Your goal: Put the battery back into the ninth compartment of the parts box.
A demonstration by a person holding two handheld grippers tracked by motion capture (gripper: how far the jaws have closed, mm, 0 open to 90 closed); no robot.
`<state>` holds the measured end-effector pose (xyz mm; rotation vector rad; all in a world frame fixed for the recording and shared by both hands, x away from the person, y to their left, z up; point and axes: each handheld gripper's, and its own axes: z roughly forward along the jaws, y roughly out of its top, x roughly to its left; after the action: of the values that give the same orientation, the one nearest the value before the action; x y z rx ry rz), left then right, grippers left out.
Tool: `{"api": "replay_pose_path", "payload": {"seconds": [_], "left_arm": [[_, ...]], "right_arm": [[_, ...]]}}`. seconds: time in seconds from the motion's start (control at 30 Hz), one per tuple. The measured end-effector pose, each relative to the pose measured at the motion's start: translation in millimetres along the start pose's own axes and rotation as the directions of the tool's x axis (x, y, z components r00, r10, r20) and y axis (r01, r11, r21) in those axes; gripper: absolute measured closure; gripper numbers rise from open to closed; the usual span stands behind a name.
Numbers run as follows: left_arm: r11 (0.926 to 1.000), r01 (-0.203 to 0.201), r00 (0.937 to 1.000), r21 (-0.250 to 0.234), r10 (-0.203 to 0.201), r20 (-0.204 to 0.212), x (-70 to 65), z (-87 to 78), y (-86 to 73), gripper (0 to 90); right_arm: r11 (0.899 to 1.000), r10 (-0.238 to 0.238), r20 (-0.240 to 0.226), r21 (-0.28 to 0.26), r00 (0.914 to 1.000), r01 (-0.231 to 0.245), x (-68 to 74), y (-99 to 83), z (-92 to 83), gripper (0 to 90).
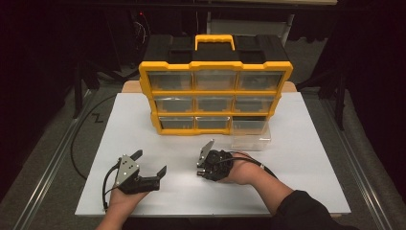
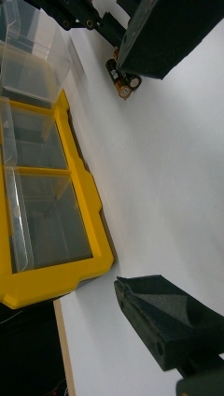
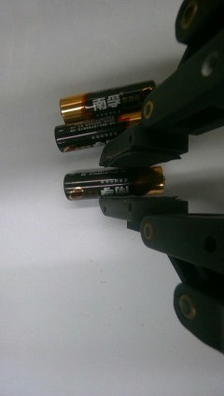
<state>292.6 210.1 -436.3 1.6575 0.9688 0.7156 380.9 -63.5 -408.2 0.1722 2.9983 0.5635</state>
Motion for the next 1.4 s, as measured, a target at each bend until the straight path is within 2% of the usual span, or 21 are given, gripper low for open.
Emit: {"api": "replay_pose_path", "payload": {"seconds": [0.1,0.57,0.73,1.0,1.1,1.27,1.4], "left_arm": [[1.0000,0.000,1.0000,0.000,0.000,0.000,0.0,-0.1,0.1,0.4],[1.0000,0.008,1.0000,-0.001,-0.008,-0.001,0.7,0.0,-0.5,0.4],[1.0000,0.007,1.0000,0.003,-0.007,0.002,0.7,-0.1,-0.8,0.3],[1.0000,0.005,1.0000,-0.003,-0.005,0.003,0.4,-0.2,-0.5,0.3],[1.0000,0.004,1.0000,-0.002,-0.004,0.004,0.1,0.0,-0.6,0.3],[1.0000,0.007,1.0000,-0.007,-0.007,0.002,0.1,0.0,-0.6,0.3],[1.0000,0.005,1.0000,-0.009,-0.005,0.004,-0.1,0.1,-0.4,0.3]], "right_arm": [[1.000,-0.009,-0.005,0.002,0.9999,0.009,0.0,0.3,0.3,78.1],[1.000,0.004,0.003,0.011,1.0000,-0.004,1.3,1.5,-0.3,78.8],[1.000,-0.001,-0.006,-0.005,1.0000,0.001,0.7,0.5,-5.3,78.8],[1.000,0.017,0.002,-0.001,0.9999,-0.017,0.6,-4.7,-11.6,78.7],[1.000,0.004,0.002,0.003,1.0000,-0.004,1.0,-6.5,-13.2,78.7],[1.000,0.019,-0.001,0.011,0.9998,-0.019,1.5,-10.1,-16.3,78.8],[1.000,0.009,-0.006,0.007,0.9999,-0.009,1.1,-14.2,-18.2,78.7]]}}
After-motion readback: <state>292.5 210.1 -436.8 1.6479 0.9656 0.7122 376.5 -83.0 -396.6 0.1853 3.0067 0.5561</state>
